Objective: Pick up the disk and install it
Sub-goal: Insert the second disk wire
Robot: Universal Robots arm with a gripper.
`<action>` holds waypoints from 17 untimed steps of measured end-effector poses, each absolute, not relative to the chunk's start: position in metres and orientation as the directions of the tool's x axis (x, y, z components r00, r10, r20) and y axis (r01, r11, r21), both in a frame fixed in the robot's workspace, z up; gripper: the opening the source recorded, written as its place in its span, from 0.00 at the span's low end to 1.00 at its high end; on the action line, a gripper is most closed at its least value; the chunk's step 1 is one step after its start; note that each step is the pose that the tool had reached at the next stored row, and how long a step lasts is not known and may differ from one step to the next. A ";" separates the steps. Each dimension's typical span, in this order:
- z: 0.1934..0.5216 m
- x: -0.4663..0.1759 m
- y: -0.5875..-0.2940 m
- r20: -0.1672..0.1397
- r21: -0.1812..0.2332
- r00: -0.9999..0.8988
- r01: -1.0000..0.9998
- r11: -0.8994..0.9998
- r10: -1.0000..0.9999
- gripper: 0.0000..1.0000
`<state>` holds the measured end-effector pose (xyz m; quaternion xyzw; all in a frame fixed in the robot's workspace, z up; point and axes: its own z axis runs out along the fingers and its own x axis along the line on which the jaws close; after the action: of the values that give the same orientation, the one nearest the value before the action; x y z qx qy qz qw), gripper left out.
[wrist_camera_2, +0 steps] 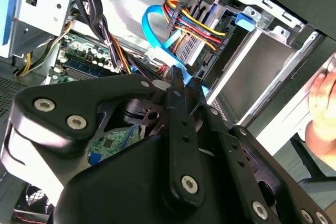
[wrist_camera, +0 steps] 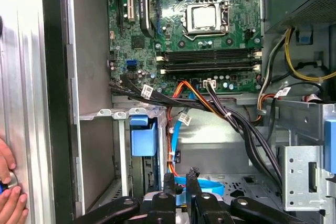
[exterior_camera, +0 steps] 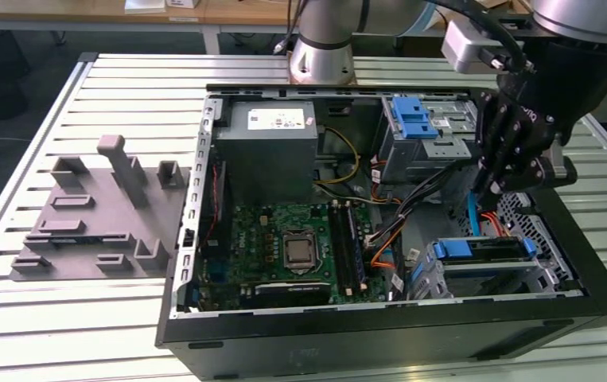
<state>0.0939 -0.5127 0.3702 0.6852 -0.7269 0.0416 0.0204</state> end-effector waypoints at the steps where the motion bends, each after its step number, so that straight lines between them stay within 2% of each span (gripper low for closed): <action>1: 0.370 0.094 -0.513 0.090 -0.033 -0.060 -0.998 0.058 -0.994 0.23; 14: 0.363 0.094 -0.513 0.114 -0.036 -0.061 -0.998 0.057 -0.992 0.23; 16: 0.361 0.095 -0.513 0.114 -0.036 -0.061 -0.998 0.057 -0.992 0.16; 17: 0.361 0.095 -0.513 0.114 -0.037 -0.061 -0.998 0.058 -0.992 0.16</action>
<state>0.0949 -0.5132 0.3608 0.6844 -0.7266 0.0524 0.0290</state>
